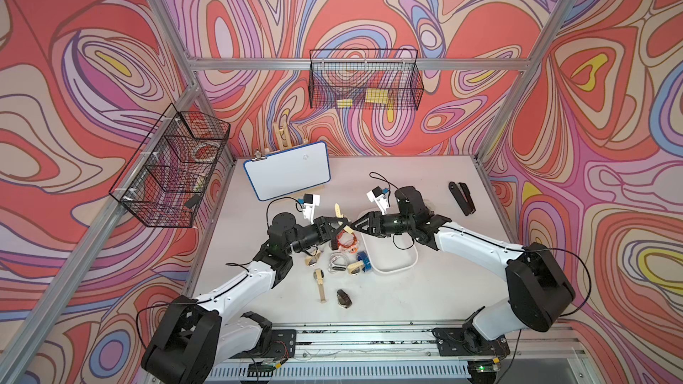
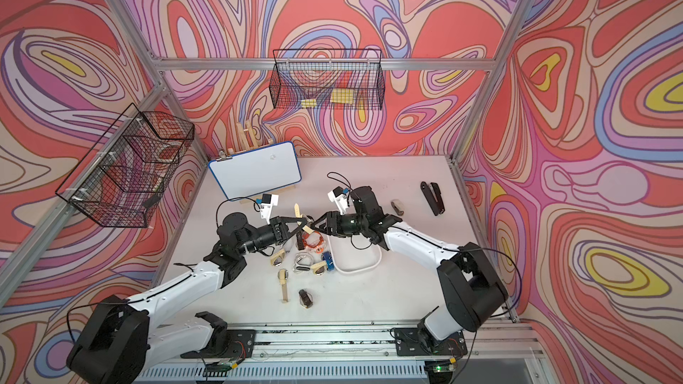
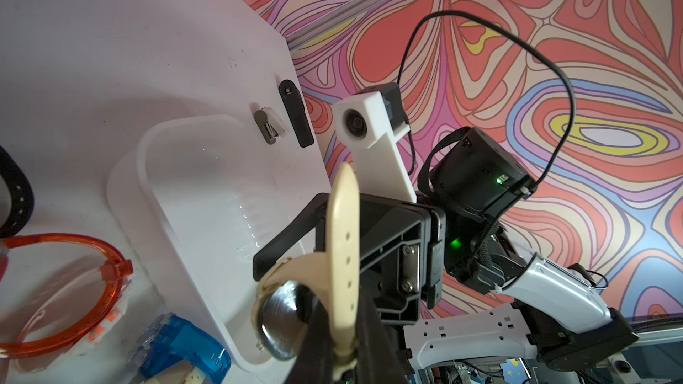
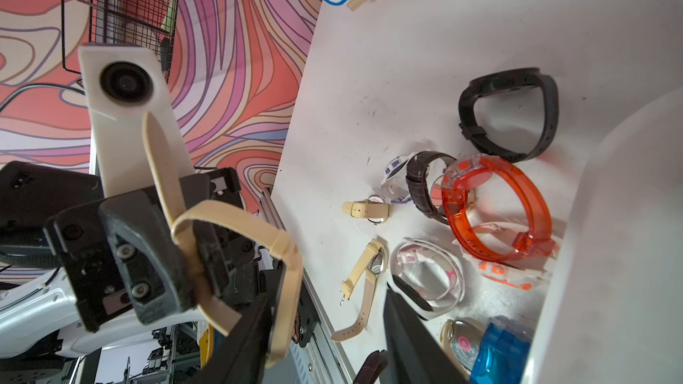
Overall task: Put the watch into the storage box
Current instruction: Pick up the watch at the center of the board.
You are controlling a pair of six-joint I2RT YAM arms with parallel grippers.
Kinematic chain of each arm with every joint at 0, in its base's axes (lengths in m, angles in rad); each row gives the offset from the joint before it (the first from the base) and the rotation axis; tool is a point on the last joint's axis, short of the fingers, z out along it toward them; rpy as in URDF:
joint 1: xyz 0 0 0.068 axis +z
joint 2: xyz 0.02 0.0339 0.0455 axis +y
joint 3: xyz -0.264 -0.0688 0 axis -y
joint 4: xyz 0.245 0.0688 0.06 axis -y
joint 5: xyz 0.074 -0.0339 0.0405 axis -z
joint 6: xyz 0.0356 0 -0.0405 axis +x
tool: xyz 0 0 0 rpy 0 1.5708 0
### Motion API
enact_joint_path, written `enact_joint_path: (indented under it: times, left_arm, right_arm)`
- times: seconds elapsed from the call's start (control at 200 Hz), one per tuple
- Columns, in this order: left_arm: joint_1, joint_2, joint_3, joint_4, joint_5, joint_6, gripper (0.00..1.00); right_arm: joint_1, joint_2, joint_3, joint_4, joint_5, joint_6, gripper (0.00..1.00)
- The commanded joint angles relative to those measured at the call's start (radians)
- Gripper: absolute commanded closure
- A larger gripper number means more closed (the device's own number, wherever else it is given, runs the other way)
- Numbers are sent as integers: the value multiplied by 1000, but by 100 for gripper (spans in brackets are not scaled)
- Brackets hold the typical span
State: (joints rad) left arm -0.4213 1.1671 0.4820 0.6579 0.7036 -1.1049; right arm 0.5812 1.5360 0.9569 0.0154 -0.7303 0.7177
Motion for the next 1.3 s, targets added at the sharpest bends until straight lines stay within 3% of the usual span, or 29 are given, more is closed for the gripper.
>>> enact_joint_path:
  times: [0.0, 0.225, 0.496, 0.581, 0.641, 0.721, 0.841, 0.966, 1.122, 1.217, 1.292]
  left_arm:
    - [-8, -15, -5, 26, -2, 37, 93]
    - [-14, -9, -5, 11, -18, 59, 93]
    - [-18, 13, -1, 32, -21, 57, 90]
    - [-18, 15, -2, 40, -16, 49, 76]
    - [-17, 12, -5, 35, -16, 40, 48]
    - [-18, -6, -3, -15, -30, 41, 24]
    - [-17, -62, 16, -175, -80, 62, 1]
    - [-18, -173, 125, -558, -171, 193, 0]
    - [-17, -319, 217, -1024, -449, 314, 0]
    - [-17, -362, 266, -1209, -561, 344, 0]
    - [-17, -381, 286, -1286, -586, 364, 0]
  right_arm:
    - [10, 20, 41, 3, -4, 2, 51]
    - [21, 41, 45, 12, -28, 12, 74]
    - [24, 43, 58, 30, -64, 35, 93]
    - [24, 43, 73, -1, -46, 24, 100]
    - [24, 44, 93, -47, -23, 0, 100]
    - [23, 48, 139, -154, 41, -51, 100]
    - [21, 48, 230, -379, 208, -164, 100]
    - [-1, 93, 347, -609, 460, -288, 100]
    - [-27, 148, 373, -684, 652, -353, 100]
    - [-36, 192, 383, -705, 727, -389, 100]
    - [-36, 230, 403, -727, 794, -417, 100]
